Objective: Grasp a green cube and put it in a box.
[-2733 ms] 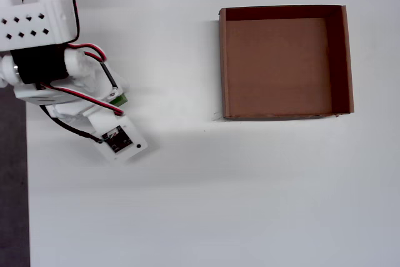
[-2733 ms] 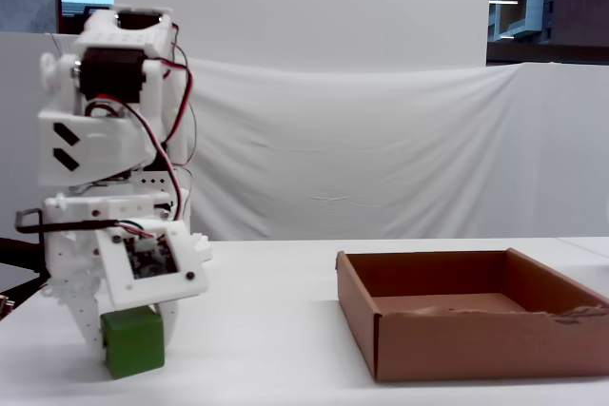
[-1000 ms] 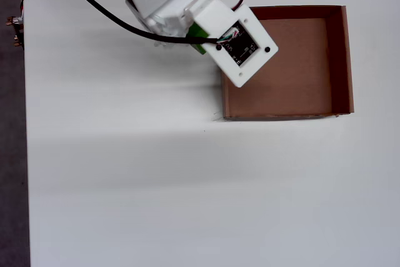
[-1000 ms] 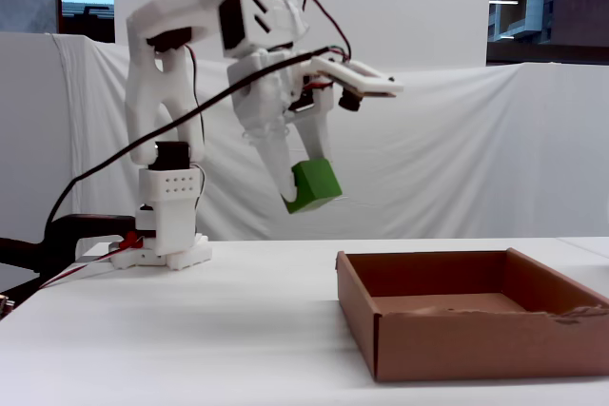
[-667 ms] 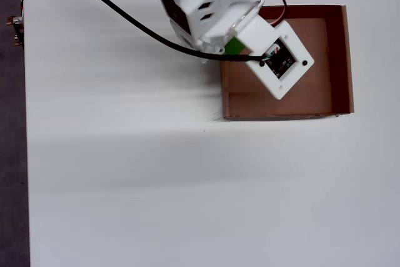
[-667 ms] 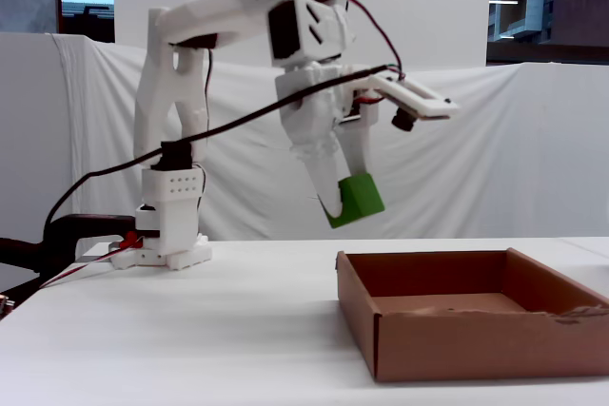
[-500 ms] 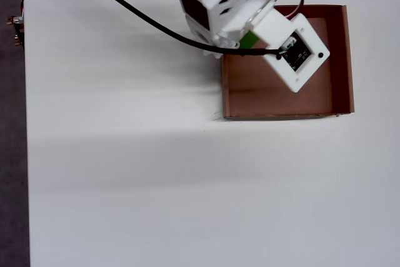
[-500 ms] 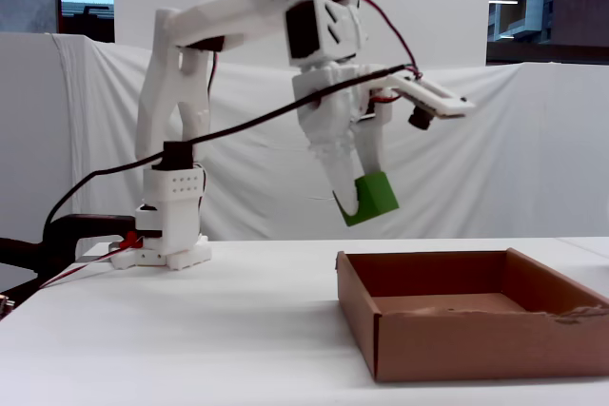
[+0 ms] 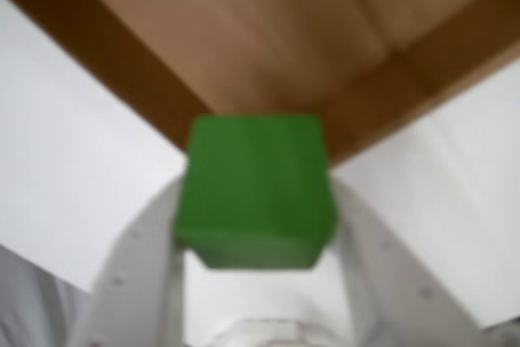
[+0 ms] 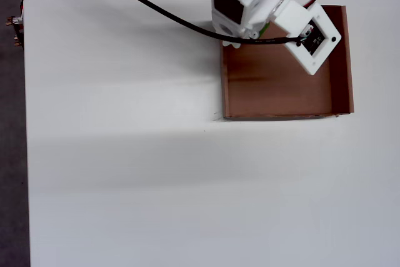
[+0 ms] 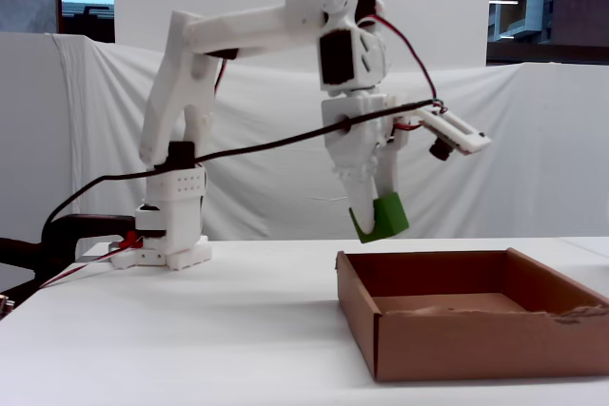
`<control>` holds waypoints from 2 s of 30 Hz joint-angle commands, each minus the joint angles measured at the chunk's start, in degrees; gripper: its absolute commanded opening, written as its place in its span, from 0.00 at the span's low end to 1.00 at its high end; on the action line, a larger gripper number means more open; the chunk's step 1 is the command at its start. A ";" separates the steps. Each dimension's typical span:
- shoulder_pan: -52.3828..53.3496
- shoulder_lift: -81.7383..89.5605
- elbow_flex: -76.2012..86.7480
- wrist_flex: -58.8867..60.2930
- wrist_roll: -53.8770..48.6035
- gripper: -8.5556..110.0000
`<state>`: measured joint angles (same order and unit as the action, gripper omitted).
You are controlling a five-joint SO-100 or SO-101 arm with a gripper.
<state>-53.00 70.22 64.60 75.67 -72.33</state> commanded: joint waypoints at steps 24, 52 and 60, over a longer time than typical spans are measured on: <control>-2.46 -6.50 0.35 -2.11 0.44 0.20; -0.35 -11.34 -0.70 -6.15 0.44 0.25; 1.58 -2.46 2.37 -3.96 0.44 0.25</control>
<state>-52.47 61.08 66.36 71.28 -71.98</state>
